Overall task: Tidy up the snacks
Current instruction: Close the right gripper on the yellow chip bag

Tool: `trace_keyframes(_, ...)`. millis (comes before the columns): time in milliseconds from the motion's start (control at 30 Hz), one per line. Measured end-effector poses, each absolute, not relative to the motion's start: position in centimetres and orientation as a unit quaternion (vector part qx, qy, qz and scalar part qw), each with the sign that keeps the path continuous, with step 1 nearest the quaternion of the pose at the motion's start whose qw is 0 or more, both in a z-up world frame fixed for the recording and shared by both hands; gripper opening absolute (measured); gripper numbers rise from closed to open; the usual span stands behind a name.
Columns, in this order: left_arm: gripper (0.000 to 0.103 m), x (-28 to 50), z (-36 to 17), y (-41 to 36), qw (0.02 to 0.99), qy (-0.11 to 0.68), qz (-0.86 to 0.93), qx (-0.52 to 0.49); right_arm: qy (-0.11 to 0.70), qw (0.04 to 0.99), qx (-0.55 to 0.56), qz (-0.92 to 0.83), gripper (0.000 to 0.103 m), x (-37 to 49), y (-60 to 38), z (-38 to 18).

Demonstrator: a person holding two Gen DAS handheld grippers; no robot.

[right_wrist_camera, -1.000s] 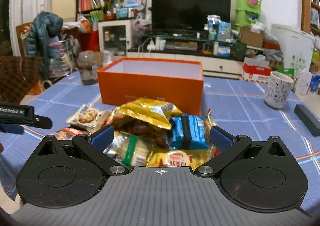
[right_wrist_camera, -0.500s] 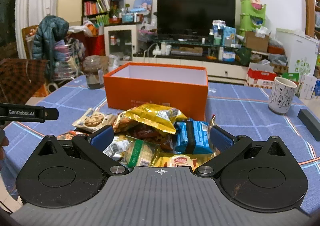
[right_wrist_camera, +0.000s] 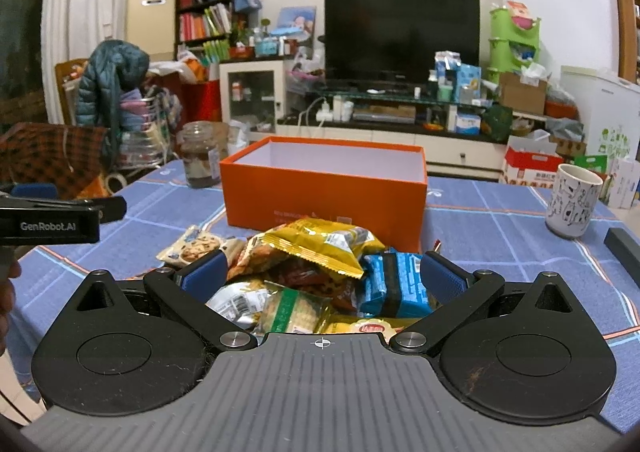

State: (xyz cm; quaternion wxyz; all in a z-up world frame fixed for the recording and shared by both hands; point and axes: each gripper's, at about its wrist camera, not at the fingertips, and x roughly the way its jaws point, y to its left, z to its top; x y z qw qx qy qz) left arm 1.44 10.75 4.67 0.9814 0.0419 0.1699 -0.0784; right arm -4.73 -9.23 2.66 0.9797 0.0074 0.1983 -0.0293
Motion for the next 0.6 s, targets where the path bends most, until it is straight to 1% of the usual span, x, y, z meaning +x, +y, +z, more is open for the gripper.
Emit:
trace_keyframes(100,0.102,1.0,4.9,10.4,0.985,0.148,-0.076,0.056,0.199,0.979,0.005,-0.035,0.096,-4.6,-9.2,2.6)
trace_keyframes(167,0.102,1.0,4.8,10.3,0.984,0.149,-0.076,0.062,0.200,0.979,0.003,-0.038,0.096,-4.6,-9.2,2.5)
trace_keyframes(400,0.102,2.2,4.0,10.9,0.976,0.199,-0.080,0.036,0.203,0.978,0.009,-0.048,0.096,-4.2,-9.5,2.5)
trace_keyframes(600,0.102,2.5,3.4,11.3,0.968,0.228,-0.108,0.013,0.218,0.974,0.045,-0.042,0.096,-0.8,-10.6,3.4)
